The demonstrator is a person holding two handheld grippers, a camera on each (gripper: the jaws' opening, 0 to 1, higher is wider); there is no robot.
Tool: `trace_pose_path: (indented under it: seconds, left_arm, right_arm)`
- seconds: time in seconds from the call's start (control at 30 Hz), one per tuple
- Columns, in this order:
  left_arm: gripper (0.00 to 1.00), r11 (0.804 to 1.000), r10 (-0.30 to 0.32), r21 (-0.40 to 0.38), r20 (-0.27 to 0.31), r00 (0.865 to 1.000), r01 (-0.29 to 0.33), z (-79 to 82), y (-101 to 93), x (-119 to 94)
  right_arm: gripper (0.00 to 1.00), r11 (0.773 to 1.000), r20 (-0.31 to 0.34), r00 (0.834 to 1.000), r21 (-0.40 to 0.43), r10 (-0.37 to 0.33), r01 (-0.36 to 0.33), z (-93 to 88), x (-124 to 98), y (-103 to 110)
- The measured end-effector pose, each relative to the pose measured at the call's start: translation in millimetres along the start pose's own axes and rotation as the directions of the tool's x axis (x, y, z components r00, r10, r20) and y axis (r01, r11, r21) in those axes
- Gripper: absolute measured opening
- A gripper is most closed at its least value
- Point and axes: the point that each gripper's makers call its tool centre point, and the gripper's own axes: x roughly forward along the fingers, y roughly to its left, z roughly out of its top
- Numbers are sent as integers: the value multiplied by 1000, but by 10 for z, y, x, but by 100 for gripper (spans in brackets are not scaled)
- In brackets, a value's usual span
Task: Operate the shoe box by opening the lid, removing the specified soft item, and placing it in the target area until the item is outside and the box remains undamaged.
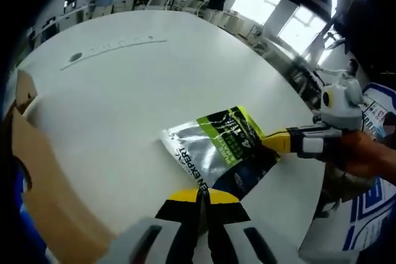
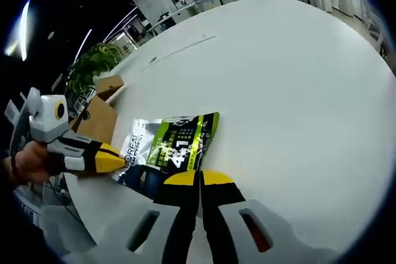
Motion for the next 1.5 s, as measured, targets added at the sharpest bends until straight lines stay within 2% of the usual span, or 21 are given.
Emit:
trace_pose_path:
  seconds: [0.37,0.53,0.63,0.8,0.93,1.1,1.23,1.5]
  left_arm:
    - [6,999,19,-25,-4,1000,-19,-39,7,3]
    - [20,999,32,-8,-14,999,-32,-91,18,-58]
    - [20,999,38,-12,-9,999,-38,-101,97,-107]
    - [21,1000,13,-10,-5,1000,-13,-163,78,-176]
    - [21,1000,-20,11,27,999,20,-163,-5,-316]
    - [22,998,-53,30,70,996,51,-158,-55,-511]
    - [23,997,-61,55,107,992,55,-171,-30,-698]
    - [25,994,-47,103,154,987,31,-261,144,-1060]
  right_arm:
    - [1,1000,-6,1000,-6,-4,4,-8,19,-19]
    - [2,999,-3,1000,-47,-12,12,-48,-13,-16]
    - [4,999,3,1000,-44,-19,19,-49,-26,-25]
    - [6,997,38,997,-47,-63,65,60,-116,-84]
    - [6,995,64,994,-43,-92,95,156,-191,-95]
    - [7,993,81,992,-65,-97,103,226,-286,61]
    - [9,991,85,993,-101,-84,93,240,-356,293]
    - [11,990,101,994,-126,-45,57,260,-417,721]
